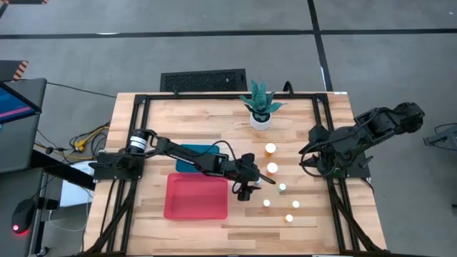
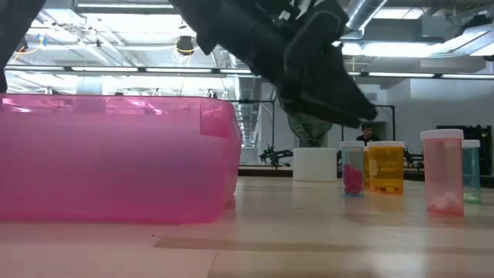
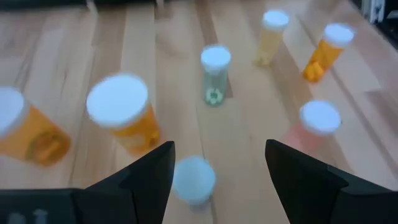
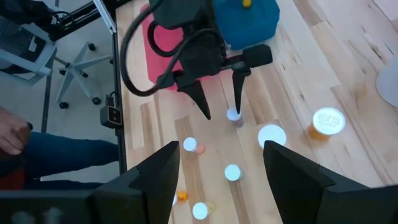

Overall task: Pick and place medicine bottles into bin by pill shape (circle, oval)
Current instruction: Put the blue capsule bottle into the red bin

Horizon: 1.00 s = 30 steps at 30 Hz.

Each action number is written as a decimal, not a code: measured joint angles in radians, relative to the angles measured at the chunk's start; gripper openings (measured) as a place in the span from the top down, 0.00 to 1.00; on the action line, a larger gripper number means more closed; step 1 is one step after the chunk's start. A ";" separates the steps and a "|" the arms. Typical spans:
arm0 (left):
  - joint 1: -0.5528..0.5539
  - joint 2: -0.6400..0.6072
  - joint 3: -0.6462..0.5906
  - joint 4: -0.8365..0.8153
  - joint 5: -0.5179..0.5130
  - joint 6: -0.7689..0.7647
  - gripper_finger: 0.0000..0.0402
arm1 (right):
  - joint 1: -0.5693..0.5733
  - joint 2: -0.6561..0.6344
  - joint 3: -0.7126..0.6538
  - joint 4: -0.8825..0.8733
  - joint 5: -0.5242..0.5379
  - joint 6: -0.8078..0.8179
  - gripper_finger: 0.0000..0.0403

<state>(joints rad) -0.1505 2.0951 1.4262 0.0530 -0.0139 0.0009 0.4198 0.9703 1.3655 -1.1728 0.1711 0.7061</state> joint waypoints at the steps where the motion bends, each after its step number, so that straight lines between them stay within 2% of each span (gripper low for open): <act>1: 0.000 0.003 0.001 -0.003 -0.004 0.005 0.39 | 0.000 0.000 0.000 0.000 0.000 -0.003 0.41; 15: 0.003 0.036 -0.001 -0.012 -0.027 0.019 0.40 | 0.000 0.000 0.000 -0.001 -0.004 -0.007 0.41; 30: 0.008 0.036 -0.001 -0.009 -0.049 0.029 0.66 | 0.000 0.000 0.000 -0.001 -0.005 -0.008 0.41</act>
<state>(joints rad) -0.1425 2.1311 1.4250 0.0441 -0.0626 0.0301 0.4197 0.9703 1.3655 -1.1740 0.1661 0.6986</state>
